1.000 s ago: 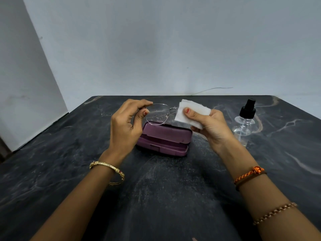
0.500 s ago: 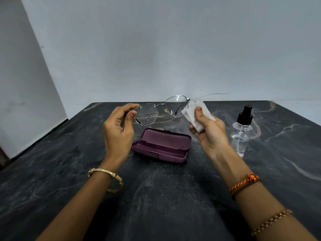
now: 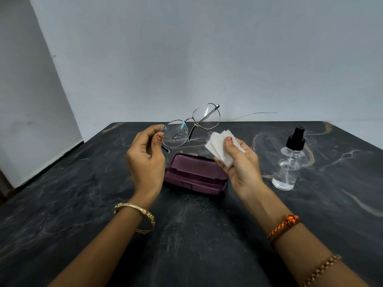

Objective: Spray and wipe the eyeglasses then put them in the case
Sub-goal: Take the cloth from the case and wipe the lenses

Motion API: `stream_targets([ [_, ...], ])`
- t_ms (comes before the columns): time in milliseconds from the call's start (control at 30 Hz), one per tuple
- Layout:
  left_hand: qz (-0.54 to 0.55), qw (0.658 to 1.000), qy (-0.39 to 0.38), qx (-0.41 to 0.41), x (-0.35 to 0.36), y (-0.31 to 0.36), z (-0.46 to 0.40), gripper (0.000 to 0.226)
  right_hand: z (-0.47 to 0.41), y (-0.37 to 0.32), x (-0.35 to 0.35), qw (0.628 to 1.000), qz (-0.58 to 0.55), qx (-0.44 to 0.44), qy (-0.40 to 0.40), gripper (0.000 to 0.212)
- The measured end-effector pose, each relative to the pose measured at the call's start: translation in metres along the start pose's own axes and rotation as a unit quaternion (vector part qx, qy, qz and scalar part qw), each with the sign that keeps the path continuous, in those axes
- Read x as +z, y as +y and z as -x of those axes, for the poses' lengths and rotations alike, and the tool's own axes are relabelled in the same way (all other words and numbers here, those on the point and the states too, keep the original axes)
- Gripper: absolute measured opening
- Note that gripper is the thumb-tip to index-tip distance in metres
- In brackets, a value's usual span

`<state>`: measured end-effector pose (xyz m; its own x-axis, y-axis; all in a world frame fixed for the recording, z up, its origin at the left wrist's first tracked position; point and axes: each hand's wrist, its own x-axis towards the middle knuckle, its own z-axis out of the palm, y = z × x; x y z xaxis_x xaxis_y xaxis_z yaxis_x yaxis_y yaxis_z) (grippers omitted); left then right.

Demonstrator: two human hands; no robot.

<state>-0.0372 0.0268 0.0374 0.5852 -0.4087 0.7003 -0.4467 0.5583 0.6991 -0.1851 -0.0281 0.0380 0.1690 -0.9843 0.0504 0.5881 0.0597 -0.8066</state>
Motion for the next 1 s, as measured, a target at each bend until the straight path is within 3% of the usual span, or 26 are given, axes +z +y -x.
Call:
stream_targets([
  [333, -0.019, 0.999, 0.003, 0.032, 0.004, 0.001, 0.008, 0.023, 0.015, 0.016, 0.017, 0.987, -0.121, 0.054, -0.095, 0.011],
  [567, -0.044, 0.997, -0.002, 0.058, 0.006, 0.003, 0.012, 0.023, 0.021, 0.021, 0.022, 0.976, -0.167, 0.071, -0.119, 0.012],
  [1000, -0.054, 0.995, -0.015, 0.081, 0.008, 0.002, 0.017, 0.019, 0.028, 0.026, 0.025, 0.979, -0.145, 0.084, -0.115, 0.012],
])
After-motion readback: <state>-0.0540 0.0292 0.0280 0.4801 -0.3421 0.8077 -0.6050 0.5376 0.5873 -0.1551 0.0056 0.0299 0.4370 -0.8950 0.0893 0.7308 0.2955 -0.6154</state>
